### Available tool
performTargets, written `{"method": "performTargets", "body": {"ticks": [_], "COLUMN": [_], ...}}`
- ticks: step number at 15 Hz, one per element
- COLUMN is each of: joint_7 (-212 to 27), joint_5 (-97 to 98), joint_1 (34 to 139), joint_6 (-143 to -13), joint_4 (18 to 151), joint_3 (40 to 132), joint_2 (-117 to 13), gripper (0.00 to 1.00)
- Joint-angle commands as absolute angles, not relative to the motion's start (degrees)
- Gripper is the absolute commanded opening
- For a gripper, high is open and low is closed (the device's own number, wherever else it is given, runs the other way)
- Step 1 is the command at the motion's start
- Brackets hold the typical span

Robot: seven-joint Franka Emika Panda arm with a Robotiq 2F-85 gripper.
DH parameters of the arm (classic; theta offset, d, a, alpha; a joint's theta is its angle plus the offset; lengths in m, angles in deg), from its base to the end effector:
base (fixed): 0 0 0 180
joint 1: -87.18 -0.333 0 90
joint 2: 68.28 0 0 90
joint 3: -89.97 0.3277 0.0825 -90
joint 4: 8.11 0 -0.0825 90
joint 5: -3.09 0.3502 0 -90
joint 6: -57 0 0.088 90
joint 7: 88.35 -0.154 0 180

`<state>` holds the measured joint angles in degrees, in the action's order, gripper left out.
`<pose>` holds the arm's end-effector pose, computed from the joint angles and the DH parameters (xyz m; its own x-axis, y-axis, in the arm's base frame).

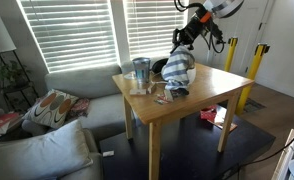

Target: Remove the cloth from the transparent bucket

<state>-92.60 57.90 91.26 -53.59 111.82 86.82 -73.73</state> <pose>0.5087 0.0281 0.4815 0.8599 -0.4395 -0.2599 -0.4730 -0.4941 -0.7295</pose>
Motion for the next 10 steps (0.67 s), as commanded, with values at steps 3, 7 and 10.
{"method": "performTargets", "body": {"ticks": [3, 7, 10], "joint_7": [-97.0, -103.2, -105.2], "joint_5": [63.1, 67.9, 69.6], "joint_1": [92.0, 93.0, 93.4], "joint_6": [-53.9, -59.1, -62.6], "joint_4": [112.0, 112.0, 112.2], "joint_3": [85.4, 84.7, 84.6], "joint_2": [-78.9, -81.8, -83.5], "gripper": [0.01, 0.01, 0.01]}}
